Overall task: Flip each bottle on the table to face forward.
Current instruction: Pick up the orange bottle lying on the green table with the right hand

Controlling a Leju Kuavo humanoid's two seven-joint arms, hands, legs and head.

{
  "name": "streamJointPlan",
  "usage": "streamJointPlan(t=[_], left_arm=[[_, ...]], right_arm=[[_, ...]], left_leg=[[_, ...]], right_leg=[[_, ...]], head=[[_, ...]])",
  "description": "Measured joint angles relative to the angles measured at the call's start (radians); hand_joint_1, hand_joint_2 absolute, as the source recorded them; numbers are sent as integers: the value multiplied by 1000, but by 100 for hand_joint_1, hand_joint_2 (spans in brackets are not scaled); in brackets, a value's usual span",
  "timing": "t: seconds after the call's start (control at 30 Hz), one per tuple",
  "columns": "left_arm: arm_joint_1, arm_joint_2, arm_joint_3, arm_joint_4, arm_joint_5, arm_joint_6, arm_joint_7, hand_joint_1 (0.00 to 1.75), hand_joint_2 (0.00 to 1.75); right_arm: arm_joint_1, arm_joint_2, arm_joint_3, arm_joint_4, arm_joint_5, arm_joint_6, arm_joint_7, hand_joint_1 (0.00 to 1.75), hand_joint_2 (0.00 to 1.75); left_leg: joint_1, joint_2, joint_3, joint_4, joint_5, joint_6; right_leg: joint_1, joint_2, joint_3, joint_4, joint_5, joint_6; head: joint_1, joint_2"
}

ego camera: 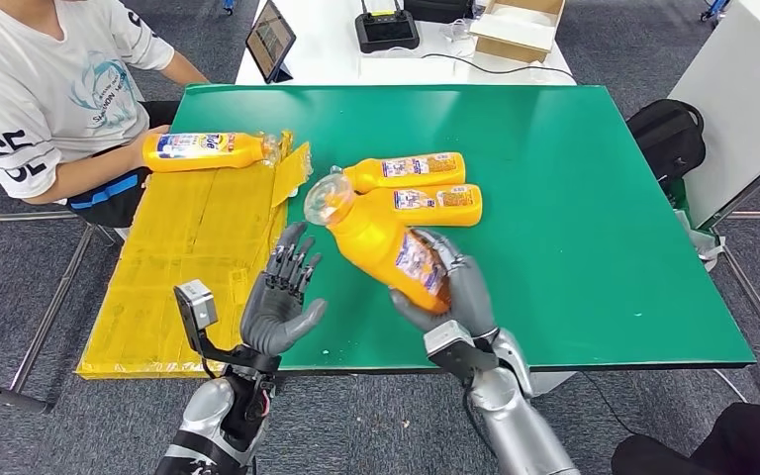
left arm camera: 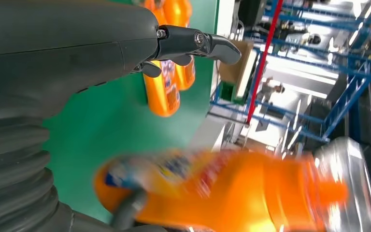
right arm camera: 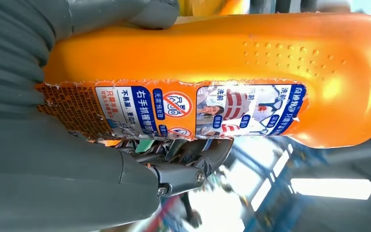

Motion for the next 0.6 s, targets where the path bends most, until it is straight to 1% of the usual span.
streamJointPlan(t=[0.13, 0.23, 0.37, 0.6], left_arm=[[-6, 0, -22, 2, 0, 0, 4, 0, 175], [-10, 0, -31, 7, -6, 2, 5, 0, 175], [-13, 0, -38, 15, -16, 9, 6, 0, 175], [-14, 0, -39, 35, -35, 24, 8, 0, 175]], right_arm=[[-1, 52, 36, 90, 0, 35, -6, 175, 175], [-5, 78, 64, 140, 0, 50, -6, 175, 175], [-10, 98, 99, 186, 3, 62, -5, 175, 175], [-20, 115, 134, 234, 4, 71, 2, 175, 175]], left_leg=[[0, 0, 0, 0, 0, 0], [0, 0, 0, 0, 0, 0], [0, 0, 0, 0, 0, 0], [0, 0, 0, 0, 0, 0]], right_leg=[[0, 0, 0, 0, 0, 0], [0, 0, 0, 0, 0, 0], [0, 0, 0, 0, 0, 0], [0, 0, 0, 0, 0, 0]], head=[[0, 0], [0, 0], [0, 0], [0, 0]])
